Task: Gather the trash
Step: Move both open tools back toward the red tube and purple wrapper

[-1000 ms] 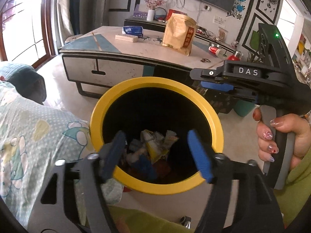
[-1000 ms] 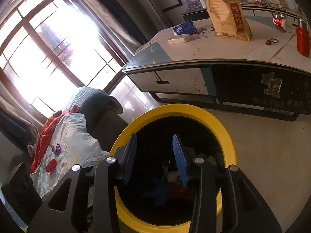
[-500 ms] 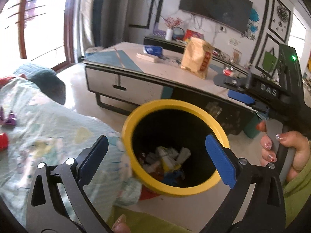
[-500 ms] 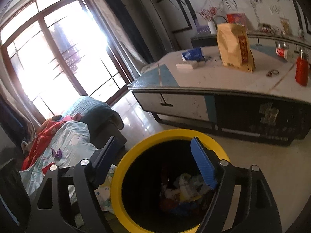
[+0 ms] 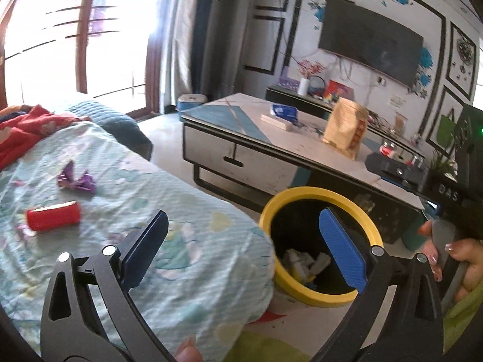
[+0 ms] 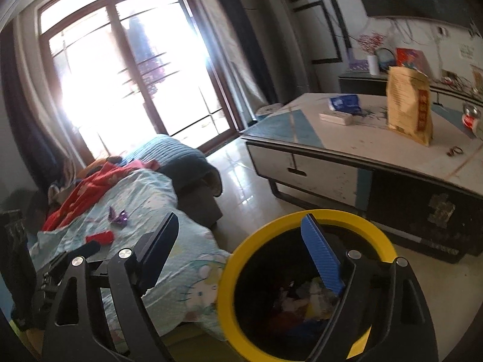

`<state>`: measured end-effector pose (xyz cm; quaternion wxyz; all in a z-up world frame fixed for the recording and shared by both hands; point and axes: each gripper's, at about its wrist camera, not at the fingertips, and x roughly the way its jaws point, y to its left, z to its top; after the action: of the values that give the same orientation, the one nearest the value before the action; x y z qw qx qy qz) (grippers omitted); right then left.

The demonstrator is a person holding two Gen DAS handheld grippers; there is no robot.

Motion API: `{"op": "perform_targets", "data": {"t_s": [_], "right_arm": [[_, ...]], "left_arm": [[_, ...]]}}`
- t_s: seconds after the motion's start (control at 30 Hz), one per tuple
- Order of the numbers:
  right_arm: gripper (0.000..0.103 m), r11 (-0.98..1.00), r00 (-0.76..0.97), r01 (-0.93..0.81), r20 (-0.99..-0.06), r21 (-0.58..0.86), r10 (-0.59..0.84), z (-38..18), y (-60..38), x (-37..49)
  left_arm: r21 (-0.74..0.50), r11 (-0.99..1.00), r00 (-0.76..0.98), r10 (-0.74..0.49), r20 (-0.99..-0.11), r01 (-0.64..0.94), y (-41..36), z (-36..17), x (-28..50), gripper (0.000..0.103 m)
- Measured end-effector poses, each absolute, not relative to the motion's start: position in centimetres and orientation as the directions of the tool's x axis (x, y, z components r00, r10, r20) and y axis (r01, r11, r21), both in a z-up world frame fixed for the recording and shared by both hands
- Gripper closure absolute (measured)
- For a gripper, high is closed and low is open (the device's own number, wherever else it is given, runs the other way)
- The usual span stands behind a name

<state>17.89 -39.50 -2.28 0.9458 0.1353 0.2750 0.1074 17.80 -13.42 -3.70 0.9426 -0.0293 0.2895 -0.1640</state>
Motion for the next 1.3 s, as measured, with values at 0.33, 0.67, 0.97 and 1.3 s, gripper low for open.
{"op": "perform_targets", "data": {"t_s": [0.33,0.67,0.97,1.3], "right_arm": [[0.021,0.935,0.794,-0.231,-0.504,0.268,0.340,-1.7,-34.5,17.6],[0.020,0.911,0.741,-0.336,-0.530,0.239,0.413,-1.2,-28.6,18.1],[0.020,0.880,0.699,-0.415,-0.539,0.231,0.471,-0.6,-23.2,20.7],[0.022,0.826,0.594,-0.504,-0.592,0.253,0.544,-1.7,-16.3,27.2]], "left_arm": [[-0.197,0.968,0.827,-0.237,-0.510,0.155,-7.2,-3.0,16.9,0.011],[-0.248,0.968,0.851,-0.164,-0.498,0.041,-1.9,-2.9,16.7,0.011],[-0.310,0.944,0.840,-0.075,-0.537,-0.114,3.9,-4.3,16.9,0.011],[-0.461,0.867,0.810,-0.124,-0.572,-0.192,8.6,-7.1,17.4,0.039]]}}
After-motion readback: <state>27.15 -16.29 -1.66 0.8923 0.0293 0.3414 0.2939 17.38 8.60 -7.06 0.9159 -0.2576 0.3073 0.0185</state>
